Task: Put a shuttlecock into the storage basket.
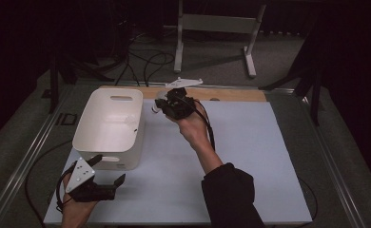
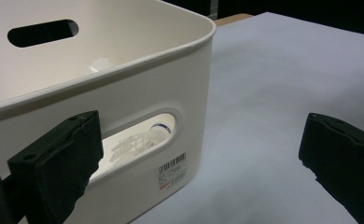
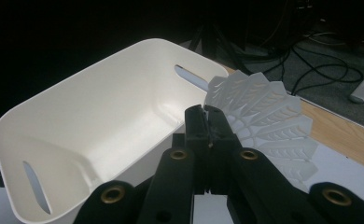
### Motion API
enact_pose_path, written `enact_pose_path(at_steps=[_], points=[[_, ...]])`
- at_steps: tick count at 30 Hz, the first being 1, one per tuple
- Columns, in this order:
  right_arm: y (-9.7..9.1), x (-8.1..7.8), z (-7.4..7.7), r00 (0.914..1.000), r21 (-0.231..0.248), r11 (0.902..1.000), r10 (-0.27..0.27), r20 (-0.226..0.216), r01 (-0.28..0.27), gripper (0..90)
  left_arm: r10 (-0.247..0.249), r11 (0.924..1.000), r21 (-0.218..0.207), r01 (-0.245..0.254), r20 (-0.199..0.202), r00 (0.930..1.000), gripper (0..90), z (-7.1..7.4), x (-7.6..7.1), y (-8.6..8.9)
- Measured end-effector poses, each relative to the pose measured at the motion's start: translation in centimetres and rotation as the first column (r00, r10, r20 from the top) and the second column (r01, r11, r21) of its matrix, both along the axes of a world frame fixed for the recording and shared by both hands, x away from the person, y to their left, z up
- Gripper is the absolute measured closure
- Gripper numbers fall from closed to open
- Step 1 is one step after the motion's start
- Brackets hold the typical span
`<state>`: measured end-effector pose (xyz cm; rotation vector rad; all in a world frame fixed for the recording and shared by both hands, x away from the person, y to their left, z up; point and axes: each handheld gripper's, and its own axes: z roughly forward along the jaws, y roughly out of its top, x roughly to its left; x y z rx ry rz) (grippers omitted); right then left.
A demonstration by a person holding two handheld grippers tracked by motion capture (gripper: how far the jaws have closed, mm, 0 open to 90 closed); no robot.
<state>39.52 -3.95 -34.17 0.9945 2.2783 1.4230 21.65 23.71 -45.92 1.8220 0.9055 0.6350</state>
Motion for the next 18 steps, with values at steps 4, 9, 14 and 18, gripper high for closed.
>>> enact_pose_path(at_steps=[4,9,14,18], points=[[0.04,-0.02,0.13,1.0000,0.004,1.0000,0.002,0.002,-0.002,90.0,0.002,1.0000,-0.002,-0.002,0.001,1.0000,0.5,0.02,-0.02,0.00],[0.19,-0.11,0.26,1.0000,0.011,0.9999,0.005,0.002,-0.005,90.0,0.001,1.0000,-0.003,-0.001,0.001,1.0000,0.5,0.03,0.00,-0.03],[0.42,-0.10,0.38,1.0000,0.014,0.9999,0.007,0.004,-0.007,90.0,0.001,1.0000,0.000,-0.001,-0.001,1.0000,0.5,0.00,0.01,0.00],[0.48,-0.11,0.49,1.0000,0.012,0.9999,0.009,0.004,-0.009,90.0,0.002,1.0000,-0.003,-0.002,0.000,1.0000,0.5,0.01,0.02,0.00]])
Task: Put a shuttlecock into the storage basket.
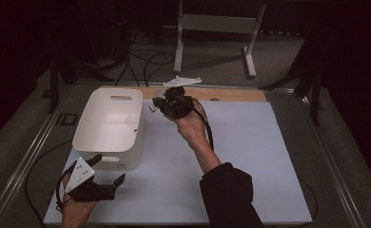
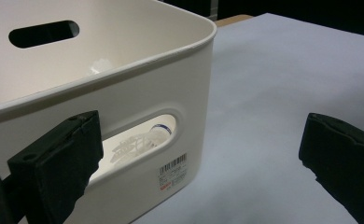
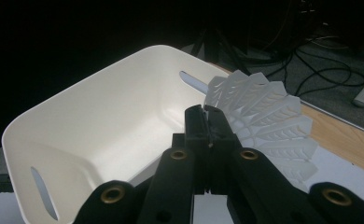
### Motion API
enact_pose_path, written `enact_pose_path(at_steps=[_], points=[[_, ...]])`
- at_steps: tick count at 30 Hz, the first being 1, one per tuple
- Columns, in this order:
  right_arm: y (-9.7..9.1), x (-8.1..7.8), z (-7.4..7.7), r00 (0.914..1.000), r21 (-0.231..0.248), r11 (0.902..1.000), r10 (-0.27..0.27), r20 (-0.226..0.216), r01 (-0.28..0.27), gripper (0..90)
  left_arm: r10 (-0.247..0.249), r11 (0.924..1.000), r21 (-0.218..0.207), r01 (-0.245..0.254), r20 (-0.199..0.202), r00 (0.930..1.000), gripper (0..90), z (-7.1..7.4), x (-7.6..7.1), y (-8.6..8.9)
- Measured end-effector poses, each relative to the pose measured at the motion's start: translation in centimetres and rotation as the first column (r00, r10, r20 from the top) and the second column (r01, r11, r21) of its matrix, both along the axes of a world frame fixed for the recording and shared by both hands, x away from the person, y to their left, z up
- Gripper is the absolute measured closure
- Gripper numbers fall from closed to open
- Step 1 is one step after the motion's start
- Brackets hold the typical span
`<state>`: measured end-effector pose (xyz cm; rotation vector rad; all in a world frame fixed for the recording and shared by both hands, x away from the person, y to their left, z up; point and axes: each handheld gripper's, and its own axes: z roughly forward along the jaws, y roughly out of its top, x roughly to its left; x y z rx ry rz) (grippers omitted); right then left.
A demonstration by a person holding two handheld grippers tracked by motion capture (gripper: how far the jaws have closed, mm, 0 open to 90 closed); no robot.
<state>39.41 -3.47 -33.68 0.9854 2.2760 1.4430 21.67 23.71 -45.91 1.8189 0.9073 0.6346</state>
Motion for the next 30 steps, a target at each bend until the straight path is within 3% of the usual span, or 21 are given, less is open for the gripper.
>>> enact_pose_path(at_steps=[30], points=[[1.00,-0.16,0.71,0.9996,0.011,0.9996,0.024,0.015,-0.024,90.0,0.002,1.0000,0.004,-0.002,-0.002,1.0000,0.5,-0.09,0.03,0.04]])
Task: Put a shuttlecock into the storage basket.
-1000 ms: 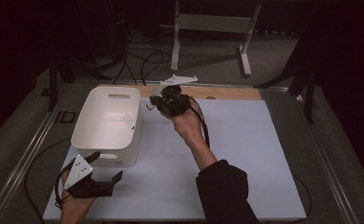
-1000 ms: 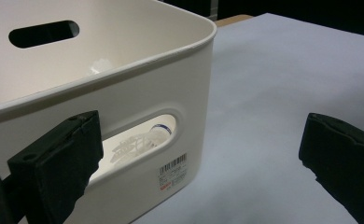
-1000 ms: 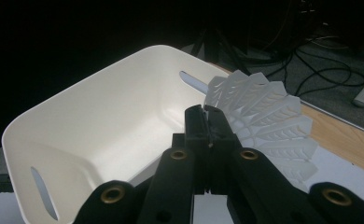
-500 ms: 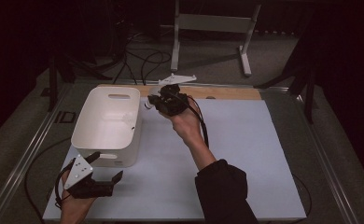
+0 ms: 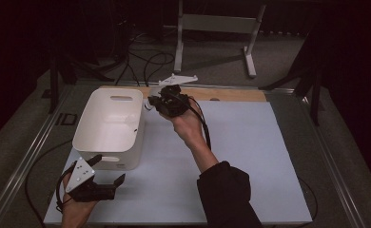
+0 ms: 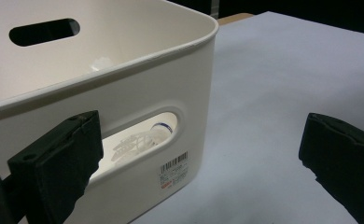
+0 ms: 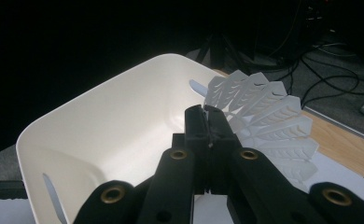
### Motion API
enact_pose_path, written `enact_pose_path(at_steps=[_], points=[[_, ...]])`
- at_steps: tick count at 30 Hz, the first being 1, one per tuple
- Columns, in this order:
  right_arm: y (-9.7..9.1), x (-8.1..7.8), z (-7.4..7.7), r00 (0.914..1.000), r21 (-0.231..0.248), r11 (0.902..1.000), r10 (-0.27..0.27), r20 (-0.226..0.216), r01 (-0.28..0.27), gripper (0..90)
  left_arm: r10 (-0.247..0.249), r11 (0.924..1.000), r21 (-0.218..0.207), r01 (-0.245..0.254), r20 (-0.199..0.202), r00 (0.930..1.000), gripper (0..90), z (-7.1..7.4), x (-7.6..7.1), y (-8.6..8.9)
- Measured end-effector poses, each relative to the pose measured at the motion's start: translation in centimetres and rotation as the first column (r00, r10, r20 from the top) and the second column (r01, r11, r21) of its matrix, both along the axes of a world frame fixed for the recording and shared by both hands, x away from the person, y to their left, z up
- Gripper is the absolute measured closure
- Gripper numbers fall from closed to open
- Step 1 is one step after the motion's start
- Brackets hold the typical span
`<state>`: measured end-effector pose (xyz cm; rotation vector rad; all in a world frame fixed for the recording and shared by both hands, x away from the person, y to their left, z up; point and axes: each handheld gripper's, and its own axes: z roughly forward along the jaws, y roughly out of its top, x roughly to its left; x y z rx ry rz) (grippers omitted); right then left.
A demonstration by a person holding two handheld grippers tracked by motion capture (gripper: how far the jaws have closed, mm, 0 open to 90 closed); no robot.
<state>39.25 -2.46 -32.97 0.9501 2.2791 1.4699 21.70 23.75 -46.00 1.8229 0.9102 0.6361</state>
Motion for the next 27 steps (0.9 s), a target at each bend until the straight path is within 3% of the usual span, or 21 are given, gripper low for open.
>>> enact_pose_path(at_steps=[27], points=[[1.3,-0.5,-0.1,0.9995,0.016,0.9994,0.031,0.004,-0.031,90.0,0.001,1.0000,0.002,-0.001,0.003,1.0000,0.5,0.0,-0.1,0.0]])
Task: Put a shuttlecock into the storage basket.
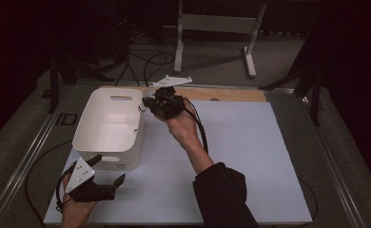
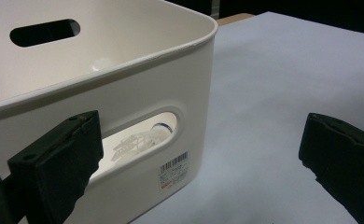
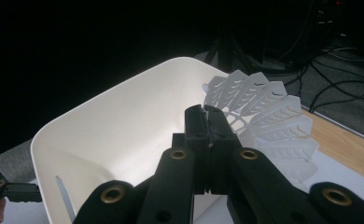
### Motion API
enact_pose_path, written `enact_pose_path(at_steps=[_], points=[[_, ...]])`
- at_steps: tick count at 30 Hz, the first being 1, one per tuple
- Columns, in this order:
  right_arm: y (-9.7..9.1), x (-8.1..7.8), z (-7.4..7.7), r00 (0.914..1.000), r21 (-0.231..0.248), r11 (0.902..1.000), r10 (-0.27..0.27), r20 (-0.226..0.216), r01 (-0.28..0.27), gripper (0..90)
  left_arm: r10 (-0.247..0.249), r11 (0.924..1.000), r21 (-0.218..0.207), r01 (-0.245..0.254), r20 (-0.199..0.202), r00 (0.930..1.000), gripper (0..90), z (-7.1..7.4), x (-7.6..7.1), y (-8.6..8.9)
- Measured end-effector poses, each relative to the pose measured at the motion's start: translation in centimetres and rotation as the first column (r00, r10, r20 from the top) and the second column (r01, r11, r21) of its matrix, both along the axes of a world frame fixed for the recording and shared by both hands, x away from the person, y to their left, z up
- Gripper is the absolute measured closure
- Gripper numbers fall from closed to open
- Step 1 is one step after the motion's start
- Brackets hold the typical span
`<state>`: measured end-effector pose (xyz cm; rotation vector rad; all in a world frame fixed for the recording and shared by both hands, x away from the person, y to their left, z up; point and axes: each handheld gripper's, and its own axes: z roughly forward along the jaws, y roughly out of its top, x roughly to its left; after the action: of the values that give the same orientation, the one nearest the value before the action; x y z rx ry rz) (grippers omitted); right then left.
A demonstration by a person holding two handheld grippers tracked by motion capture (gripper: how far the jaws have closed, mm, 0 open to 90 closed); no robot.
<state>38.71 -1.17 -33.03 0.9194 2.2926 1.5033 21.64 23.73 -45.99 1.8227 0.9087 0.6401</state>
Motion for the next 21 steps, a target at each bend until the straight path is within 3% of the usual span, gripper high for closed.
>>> enact_pose_path(at_steps=[21], points=[[1.4,-0.4,0.0,0.9996,-0.002,0.9996,0.027,0.005,-0.027,90.0,0.001,1.0000,-0.001,-0.001,0.000,1.0000,0.5,0.0,0.0,0.0]])
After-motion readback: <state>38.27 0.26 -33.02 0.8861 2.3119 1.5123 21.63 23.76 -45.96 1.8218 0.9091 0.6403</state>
